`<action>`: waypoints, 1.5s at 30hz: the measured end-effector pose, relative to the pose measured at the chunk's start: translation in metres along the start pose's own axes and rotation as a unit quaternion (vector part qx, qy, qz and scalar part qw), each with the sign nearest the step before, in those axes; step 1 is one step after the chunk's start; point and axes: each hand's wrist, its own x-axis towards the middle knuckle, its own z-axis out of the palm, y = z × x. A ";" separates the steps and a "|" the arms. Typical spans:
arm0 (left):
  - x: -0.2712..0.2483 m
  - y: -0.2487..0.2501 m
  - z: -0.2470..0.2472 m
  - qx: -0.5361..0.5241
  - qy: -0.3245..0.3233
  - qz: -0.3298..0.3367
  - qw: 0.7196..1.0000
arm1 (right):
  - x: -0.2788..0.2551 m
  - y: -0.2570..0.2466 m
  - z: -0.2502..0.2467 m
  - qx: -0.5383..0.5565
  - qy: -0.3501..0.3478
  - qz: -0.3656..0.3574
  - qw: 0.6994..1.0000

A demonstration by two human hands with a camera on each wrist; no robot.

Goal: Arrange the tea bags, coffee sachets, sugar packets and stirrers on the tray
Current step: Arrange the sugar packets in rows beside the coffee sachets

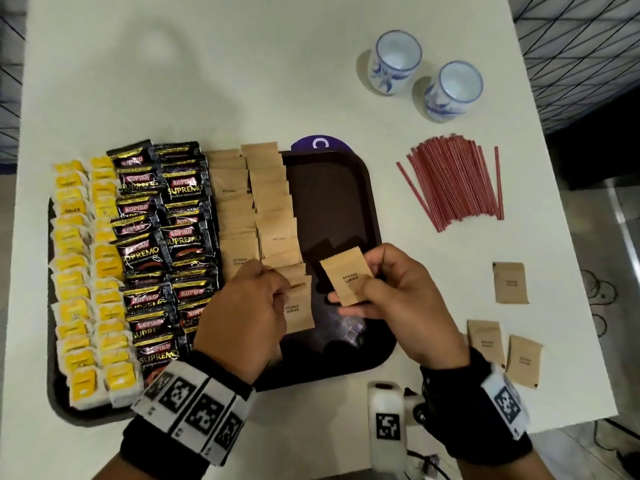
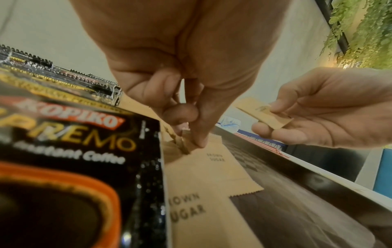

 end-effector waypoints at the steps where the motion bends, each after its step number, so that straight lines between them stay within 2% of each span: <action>1: 0.000 0.000 -0.001 0.000 -0.001 0.000 1.000 | 0.002 -0.003 0.002 0.001 -0.006 -0.002 1.000; 8: 0.002 0.000 -0.001 -0.011 -0.008 -0.001 1.000 | 0.019 -0.008 0.003 -0.104 0.032 -0.106 0.988; 16: 0.003 0.001 -0.002 -0.012 -0.001 0.001 1.000 | 0.023 -0.002 0.003 -0.122 0.016 -0.083 0.989; 24: 0.002 -0.001 0.000 -0.017 0.006 0.002 1.000 | 0.018 0.013 0.012 -0.231 -0.065 -0.019 0.971; 30: 0.002 0.001 -0.001 -0.023 0.000 -0.001 1.000 | 0.012 0.025 0.010 -0.161 -0.087 0.016 0.983; 35: -0.002 0.003 -0.005 -0.032 0.015 0.000 0.999 | -0.005 0.037 0.005 -0.089 0.003 0.032 0.996; 38: -0.007 0.005 -0.015 -0.048 0.029 0.005 0.998 | -0.011 0.041 0.005 -0.054 0.024 0.038 0.998; 43: -0.015 0.007 -0.017 -0.133 -0.065 -0.034 0.988 | -0.017 0.045 0.014 0.008 -0.010 0.058 0.998; 45: -0.016 0.006 -0.016 -0.142 -0.073 -0.028 0.987 | -0.019 0.046 0.015 -0.019 -0.014 0.055 0.998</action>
